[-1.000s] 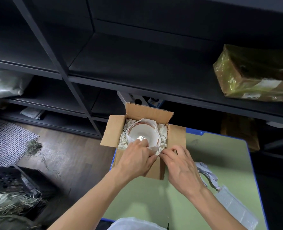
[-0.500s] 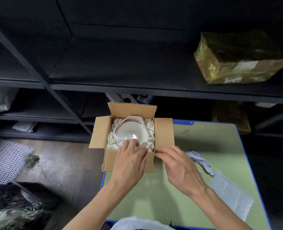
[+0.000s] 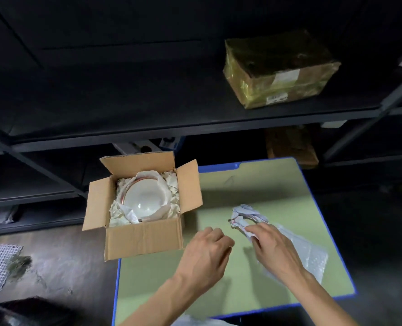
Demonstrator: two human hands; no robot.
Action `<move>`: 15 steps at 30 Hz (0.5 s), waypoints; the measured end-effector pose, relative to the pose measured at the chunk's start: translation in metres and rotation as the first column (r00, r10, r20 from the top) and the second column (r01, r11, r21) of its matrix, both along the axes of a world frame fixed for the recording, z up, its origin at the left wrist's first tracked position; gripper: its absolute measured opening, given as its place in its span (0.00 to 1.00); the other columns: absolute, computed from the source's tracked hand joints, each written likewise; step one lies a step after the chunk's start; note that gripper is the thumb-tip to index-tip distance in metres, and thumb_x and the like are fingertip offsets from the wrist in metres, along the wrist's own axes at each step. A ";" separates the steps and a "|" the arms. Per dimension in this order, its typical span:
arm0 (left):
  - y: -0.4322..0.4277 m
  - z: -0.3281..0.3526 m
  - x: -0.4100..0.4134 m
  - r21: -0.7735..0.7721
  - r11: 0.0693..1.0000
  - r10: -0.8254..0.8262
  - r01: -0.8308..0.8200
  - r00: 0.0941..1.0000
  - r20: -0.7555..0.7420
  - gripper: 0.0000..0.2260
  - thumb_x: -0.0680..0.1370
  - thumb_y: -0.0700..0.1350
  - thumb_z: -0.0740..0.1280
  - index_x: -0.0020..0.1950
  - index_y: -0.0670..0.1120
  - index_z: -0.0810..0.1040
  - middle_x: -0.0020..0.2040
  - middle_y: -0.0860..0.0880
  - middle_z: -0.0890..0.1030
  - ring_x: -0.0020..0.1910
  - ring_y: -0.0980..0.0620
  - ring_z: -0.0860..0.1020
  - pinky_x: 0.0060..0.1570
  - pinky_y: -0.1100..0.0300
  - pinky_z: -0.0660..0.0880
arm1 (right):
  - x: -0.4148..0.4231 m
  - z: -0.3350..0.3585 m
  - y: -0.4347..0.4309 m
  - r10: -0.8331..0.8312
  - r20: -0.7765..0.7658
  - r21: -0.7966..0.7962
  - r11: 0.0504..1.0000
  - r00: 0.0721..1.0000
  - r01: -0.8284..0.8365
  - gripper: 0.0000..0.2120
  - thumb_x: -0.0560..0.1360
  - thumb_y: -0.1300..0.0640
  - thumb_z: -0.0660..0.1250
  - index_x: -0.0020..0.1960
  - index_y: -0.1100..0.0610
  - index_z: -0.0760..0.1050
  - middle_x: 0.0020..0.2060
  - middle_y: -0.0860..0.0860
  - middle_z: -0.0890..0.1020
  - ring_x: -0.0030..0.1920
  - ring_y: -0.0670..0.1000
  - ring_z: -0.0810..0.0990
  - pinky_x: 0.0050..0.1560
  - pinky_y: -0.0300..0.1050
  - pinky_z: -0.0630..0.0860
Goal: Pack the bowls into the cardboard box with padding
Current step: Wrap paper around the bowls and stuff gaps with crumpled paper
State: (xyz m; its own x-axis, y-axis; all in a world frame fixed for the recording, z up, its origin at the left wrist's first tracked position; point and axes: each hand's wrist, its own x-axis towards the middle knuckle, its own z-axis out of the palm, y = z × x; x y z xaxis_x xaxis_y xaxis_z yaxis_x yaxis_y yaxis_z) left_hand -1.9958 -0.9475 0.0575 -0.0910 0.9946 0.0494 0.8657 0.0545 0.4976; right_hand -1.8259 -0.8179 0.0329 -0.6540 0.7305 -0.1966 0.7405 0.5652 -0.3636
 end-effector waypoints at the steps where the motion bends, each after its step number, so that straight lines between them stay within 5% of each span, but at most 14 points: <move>1: 0.003 -0.007 0.004 -0.036 0.999 -0.013 0.012 1.000 -0.005 0.10 0.80 0.48 0.59 0.52 0.52 0.79 0.44 0.52 0.78 0.42 0.49 0.74 0.42 0.52 0.74 | 0.005 -0.004 0.002 -0.020 0.027 -0.020 1.000 0.999 0.020 0.14 0.80 0.55 0.62 0.64 0.46 0.76 0.61 0.42 0.78 0.63 0.48 0.75 0.53 0.47 0.75; 10: 0.032 -0.034 0.012 -0.297 0.954 -0.066 0.040 0.995 -0.077 0.15 0.80 0.47 0.60 0.66 0.48 0.75 0.57 0.46 0.78 0.55 0.42 0.75 0.57 0.49 0.73 | 0.011 -0.038 0.010 -0.005 0.285 -0.081 0.996 0.959 0.029 0.21 0.81 0.45 0.60 0.71 0.53 0.66 0.64 0.51 0.73 0.65 0.54 0.71 0.56 0.49 0.74; 15: 0.026 -0.041 0.014 -0.358 0.934 -0.008 -0.015 0.998 -0.063 0.17 0.80 0.48 0.59 0.70 0.51 0.70 0.61 0.48 0.75 0.59 0.45 0.73 0.58 0.52 0.71 | 0.008 -0.052 -0.003 -0.019 0.261 -0.069 0.997 0.965 0.038 0.18 0.79 0.56 0.61 0.69 0.53 0.69 0.60 0.52 0.76 0.63 0.56 0.74 0.50 0.50 0.76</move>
